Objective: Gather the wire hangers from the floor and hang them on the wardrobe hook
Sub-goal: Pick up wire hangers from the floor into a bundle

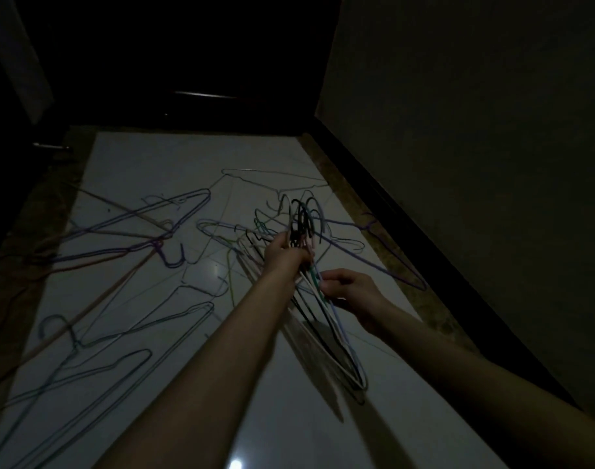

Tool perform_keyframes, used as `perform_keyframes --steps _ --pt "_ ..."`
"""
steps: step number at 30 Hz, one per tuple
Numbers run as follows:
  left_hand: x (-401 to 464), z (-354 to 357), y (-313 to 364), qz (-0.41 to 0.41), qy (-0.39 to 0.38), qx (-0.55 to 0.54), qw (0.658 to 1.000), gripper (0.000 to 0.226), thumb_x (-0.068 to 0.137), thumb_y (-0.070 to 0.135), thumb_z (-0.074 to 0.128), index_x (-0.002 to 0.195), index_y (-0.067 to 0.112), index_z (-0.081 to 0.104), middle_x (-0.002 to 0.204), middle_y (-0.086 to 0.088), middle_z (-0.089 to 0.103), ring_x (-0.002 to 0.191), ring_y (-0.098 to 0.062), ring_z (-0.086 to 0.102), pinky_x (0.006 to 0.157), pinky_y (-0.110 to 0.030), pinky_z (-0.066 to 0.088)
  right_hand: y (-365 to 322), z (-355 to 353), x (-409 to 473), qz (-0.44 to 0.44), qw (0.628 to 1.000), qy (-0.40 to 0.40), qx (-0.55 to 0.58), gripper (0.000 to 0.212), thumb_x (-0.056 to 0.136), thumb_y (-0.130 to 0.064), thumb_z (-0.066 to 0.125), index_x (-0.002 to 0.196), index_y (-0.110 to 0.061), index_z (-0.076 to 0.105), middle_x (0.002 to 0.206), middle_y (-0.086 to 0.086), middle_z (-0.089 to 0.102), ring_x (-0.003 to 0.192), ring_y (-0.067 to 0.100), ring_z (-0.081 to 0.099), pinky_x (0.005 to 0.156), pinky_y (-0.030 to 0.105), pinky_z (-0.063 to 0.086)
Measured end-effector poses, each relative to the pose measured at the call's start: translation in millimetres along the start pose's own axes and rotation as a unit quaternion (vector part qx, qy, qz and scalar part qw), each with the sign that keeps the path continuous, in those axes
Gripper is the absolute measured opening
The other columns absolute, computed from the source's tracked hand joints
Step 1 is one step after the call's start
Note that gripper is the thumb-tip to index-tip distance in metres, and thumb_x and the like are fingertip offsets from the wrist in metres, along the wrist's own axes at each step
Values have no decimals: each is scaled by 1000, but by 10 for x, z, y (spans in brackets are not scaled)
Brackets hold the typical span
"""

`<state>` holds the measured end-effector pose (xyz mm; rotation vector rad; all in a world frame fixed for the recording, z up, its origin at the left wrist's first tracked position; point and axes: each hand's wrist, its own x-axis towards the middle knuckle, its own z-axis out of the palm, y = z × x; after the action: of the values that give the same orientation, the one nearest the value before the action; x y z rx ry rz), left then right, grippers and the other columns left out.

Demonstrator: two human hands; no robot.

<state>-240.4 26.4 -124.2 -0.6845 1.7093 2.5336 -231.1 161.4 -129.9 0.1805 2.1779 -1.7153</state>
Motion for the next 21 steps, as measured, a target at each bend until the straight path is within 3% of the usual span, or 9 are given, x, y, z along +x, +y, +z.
perform_keyframes --steps 3,7,10,12,14,16,21 --pt "50 18 -40 -3 36 -30 999 42 80 -16 56 114 8 54 107 -16 61 102 -32 59 76 -33 50 -53 46 51 14 1000 -14 -13 24 84 4 61 108 1 63 98 12 62 83 20 58 67 22 48" --pt "131 63 -68 2 64 -88 994 52 77 -19 58 121 8 50 107 -13 59 100 -30 59 76 -33 52 -37 -9 120 47 998 -44 -27 14 85 1 62 97 -6 62 86 6 62 79 14 58 64 20 48" --pt "148 37 -81 13 57 -54 997 29 78 -19 56 92 6 58 83 -7 60 90 -25 58 77 -33 51 34 -55 197 51 996 -61 -38 12 87 -5 62 99 -8 64 87 2 64 80 13 60 63 19 50" --pt "198 -3 -79 24 78 -39 996 25 80 -16 58 85 9 57 83 -9 61 89 -26 59 75 -33 51 96 -68 253 48 995 -69 -43 12 89 -11 61 100 -9 66 88 1 65 78 13 61 63 18 53" --pt "276 -63 -68 29 93 -46 994 25 80 -14 59 93 7 58 91 -12 63 89 -27 61 80 -35 53 174 -57 331 47 995 -66 -65 14 89 -13 62 102 -9 66 89 2 65 77 13 60 67 20 54" --pt "344 -126 -48 33 95 -52 994 27 82 -12 58 101 6 60 90 -12 65 84 -25 63 75 -33 53 254 -25 434 46 994 -56 -85 17 88 -11 63 104 -6 66 86 3 62 75 14 58 70 24 52" --pt "487 -321 -34 34 105 -51 993 36 81 -10 61 115 4 60 107 -15 65 95 -27 62 78 -31 53 382 100 789 37 995 -22 -95 22 87 -5 62 108 0 62 77 3 57 72 17 57 62 22 48"
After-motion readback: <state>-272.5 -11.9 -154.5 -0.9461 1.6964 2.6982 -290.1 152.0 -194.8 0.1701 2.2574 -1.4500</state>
